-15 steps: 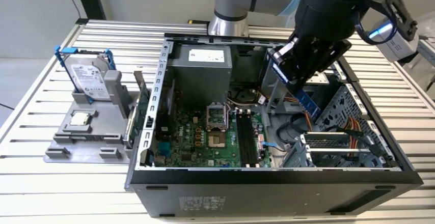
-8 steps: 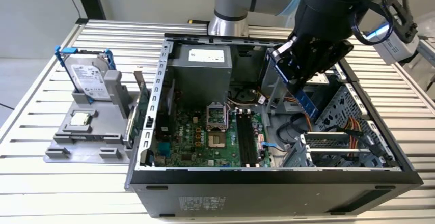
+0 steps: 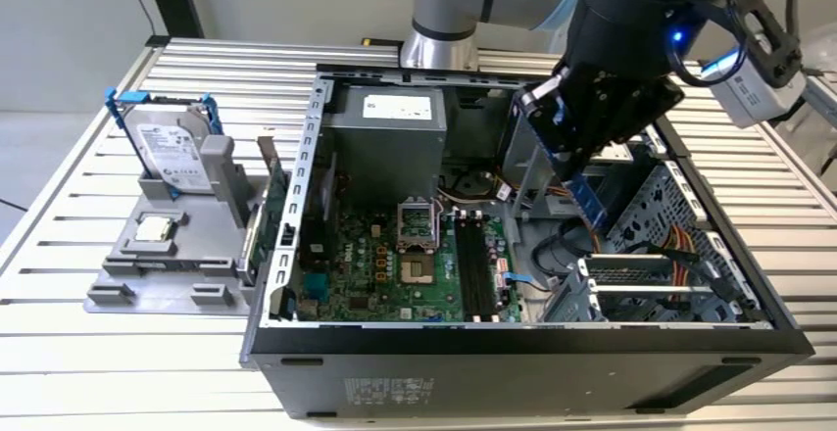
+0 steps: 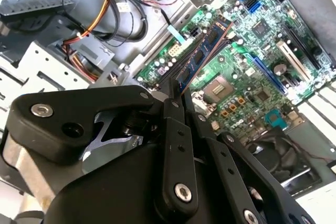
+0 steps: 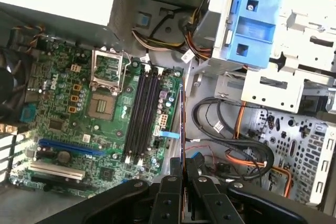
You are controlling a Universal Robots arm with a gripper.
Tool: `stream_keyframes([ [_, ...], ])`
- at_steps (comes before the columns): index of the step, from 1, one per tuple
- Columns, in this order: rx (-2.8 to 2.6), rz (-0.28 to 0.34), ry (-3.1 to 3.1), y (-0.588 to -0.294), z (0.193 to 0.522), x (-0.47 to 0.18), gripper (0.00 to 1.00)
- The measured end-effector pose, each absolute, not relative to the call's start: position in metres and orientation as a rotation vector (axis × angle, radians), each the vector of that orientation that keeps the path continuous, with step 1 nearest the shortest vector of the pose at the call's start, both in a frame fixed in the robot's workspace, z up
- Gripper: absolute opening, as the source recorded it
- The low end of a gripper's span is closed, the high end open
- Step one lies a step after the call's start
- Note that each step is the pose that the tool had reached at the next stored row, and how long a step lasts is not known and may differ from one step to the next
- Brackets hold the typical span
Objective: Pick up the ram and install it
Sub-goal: 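Insert the ram into the slot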
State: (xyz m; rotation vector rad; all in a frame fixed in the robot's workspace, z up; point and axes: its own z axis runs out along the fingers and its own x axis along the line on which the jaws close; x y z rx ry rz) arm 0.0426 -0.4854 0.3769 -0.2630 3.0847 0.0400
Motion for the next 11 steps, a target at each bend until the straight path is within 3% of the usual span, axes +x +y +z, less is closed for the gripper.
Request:
stream_keyframes([
  [11,-0.080,0.036,3.093,-0.4854,0.3769,0.0426,0.00],
])
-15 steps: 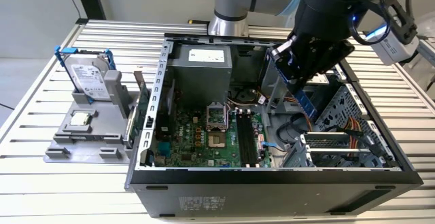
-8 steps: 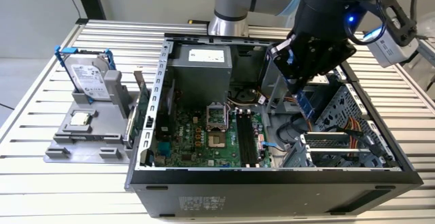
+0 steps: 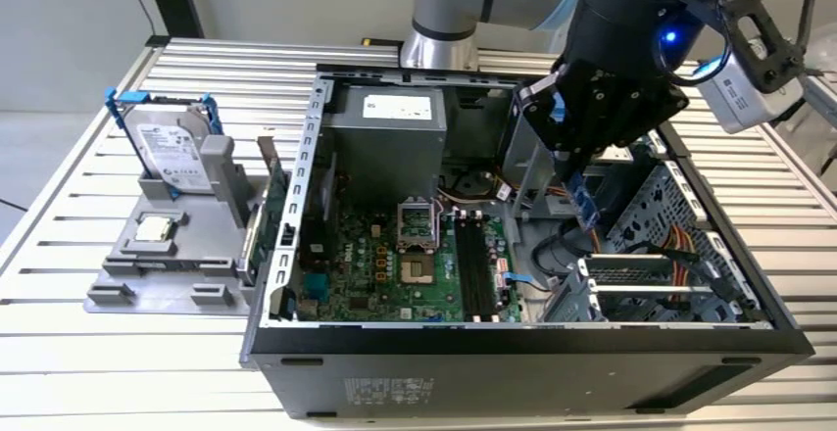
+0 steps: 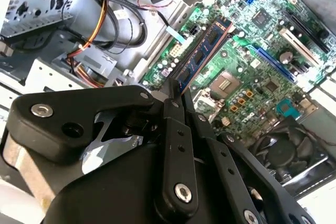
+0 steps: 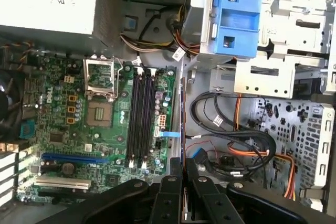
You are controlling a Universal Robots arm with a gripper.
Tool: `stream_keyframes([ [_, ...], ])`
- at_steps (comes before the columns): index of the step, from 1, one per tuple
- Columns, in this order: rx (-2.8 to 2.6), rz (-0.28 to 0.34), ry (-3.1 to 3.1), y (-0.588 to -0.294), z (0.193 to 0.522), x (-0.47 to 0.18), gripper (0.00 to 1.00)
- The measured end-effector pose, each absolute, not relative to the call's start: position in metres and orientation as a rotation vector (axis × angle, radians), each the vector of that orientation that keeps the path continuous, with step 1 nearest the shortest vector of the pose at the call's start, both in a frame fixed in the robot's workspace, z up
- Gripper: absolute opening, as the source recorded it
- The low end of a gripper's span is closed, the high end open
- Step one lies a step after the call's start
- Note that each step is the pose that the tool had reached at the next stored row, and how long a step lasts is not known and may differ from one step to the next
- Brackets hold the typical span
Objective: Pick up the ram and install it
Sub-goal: 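Insert the ram into the slot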
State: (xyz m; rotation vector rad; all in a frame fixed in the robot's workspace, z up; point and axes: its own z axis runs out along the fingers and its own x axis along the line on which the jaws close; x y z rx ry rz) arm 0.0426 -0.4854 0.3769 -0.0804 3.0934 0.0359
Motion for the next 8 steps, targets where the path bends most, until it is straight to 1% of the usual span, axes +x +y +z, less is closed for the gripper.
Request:
stream_keyframes([
  [8,0.046,0.033,3.093,-0.4854,0.3769,0.0426,0.00],
])
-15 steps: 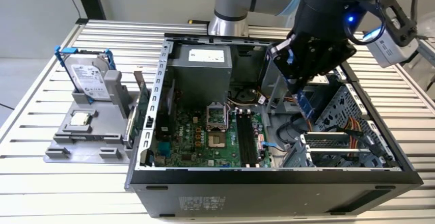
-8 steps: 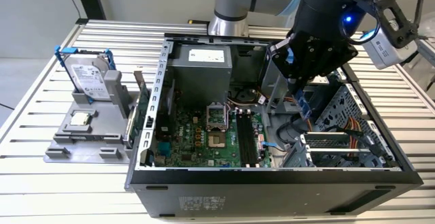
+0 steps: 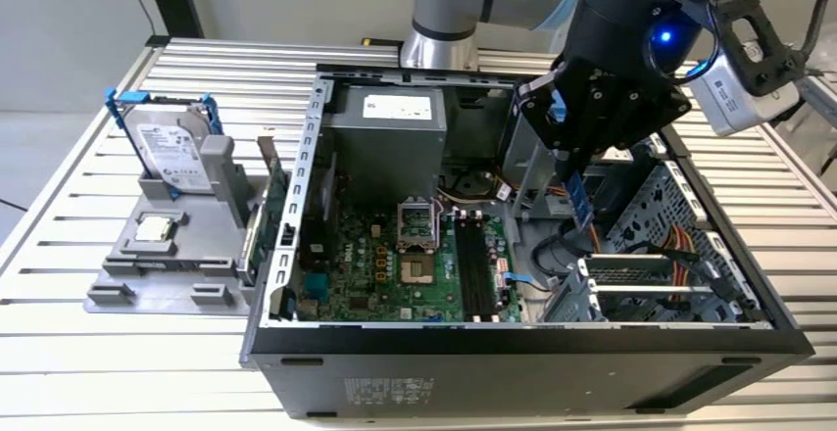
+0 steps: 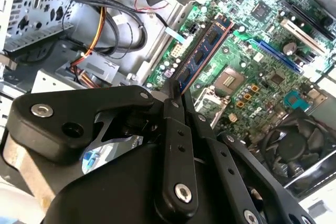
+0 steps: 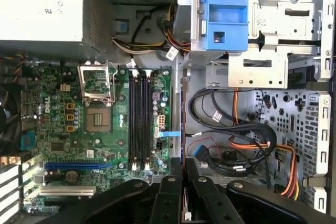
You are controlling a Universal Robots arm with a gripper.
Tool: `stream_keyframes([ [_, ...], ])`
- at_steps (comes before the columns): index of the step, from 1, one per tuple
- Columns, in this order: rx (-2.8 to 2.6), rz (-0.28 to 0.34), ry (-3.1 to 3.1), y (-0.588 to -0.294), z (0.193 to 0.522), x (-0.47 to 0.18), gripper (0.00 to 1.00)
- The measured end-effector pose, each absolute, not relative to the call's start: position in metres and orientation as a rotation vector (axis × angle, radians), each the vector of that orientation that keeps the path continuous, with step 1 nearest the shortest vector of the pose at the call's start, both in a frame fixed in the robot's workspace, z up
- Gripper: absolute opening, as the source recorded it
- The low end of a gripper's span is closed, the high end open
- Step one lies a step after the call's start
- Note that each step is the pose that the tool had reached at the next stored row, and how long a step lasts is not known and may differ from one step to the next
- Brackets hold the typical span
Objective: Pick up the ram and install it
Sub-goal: 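Insert the ram into the slot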
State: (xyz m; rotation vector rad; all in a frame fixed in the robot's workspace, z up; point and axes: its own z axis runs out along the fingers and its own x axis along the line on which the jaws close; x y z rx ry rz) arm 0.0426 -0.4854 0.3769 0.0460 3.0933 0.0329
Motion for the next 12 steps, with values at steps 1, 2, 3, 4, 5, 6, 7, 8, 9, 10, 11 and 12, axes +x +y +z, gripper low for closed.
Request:
stream_keyframes([
  [1,0.060,0.033,3.093,-0.4854,0.3769,0.0426,0.00],
  [2,0.075,0.032,3.093,-0.4854,0.3769,0.0426,0.00],
  [3,0.088,0.032,3.092,-0.4854,0.3769,0.0426,0.00],
  [4,0.103,0.031,3.092,-0.4854,0.3769,0.0426,0.00],
  [5,0.117,0.031,3.091,-0.4854,0.3769,0.0426,0.00],
  [6,0.128,0.031,3.090,-0.4854,0.3769,0.0426,0.00],
  [7,0.139,0.031,3.090,-0.4854,0.3769,0.0426,0.00],
  [8,0.145,0.031,3.090,-0.4854,0.3769,0.0425,0.00],
  [9,0.147,0.030,3.090,-0.4854,0.3769,0.0425,0.00],
  [10,0.147,0.030,3.090,-0.4854,0.3769,0.0425,0.00],
  [11,0.147,0.030,3.090,-0.4854,0.3769,0.0425,0.00],
  [12,0.147,0.030,3.089,-0.4854,0.3769,0.0425,0.00],
])
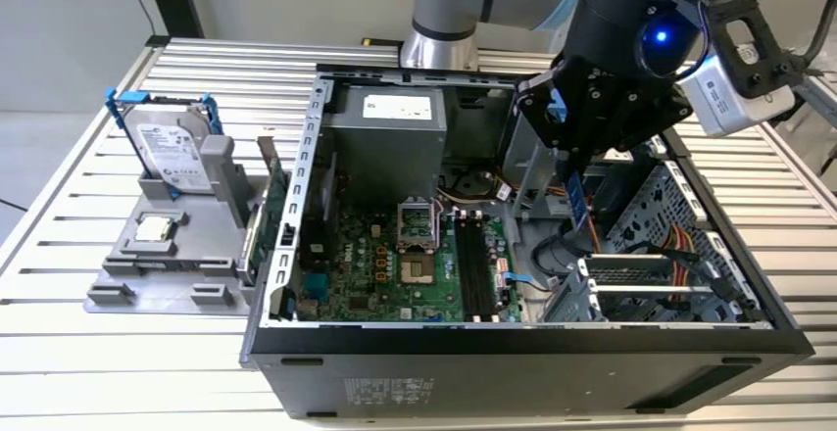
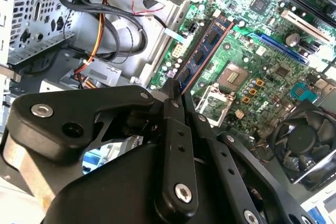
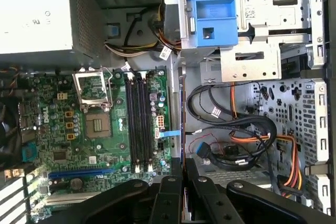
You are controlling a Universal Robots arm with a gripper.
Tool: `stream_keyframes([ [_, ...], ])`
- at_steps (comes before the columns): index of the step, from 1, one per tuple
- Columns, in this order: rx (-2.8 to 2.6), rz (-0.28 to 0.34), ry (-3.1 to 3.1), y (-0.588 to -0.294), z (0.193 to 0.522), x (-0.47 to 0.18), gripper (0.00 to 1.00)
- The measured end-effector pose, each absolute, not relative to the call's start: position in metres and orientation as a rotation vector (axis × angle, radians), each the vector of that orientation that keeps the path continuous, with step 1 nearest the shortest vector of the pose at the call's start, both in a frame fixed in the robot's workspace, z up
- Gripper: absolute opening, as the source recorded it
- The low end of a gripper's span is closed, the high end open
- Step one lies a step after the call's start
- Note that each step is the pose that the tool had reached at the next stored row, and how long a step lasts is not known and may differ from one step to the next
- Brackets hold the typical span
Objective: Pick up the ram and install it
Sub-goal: 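Insert the ram into the slot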
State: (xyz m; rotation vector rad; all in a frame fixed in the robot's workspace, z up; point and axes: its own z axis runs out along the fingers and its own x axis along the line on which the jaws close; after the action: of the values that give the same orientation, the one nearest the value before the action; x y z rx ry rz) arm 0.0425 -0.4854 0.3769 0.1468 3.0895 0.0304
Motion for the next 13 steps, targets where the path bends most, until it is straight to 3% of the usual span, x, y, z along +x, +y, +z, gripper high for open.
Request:
stream_keyframes([
  [13,0.159,0.030,3.089,-0.4853,0.3695,0.0425,0.00],
])
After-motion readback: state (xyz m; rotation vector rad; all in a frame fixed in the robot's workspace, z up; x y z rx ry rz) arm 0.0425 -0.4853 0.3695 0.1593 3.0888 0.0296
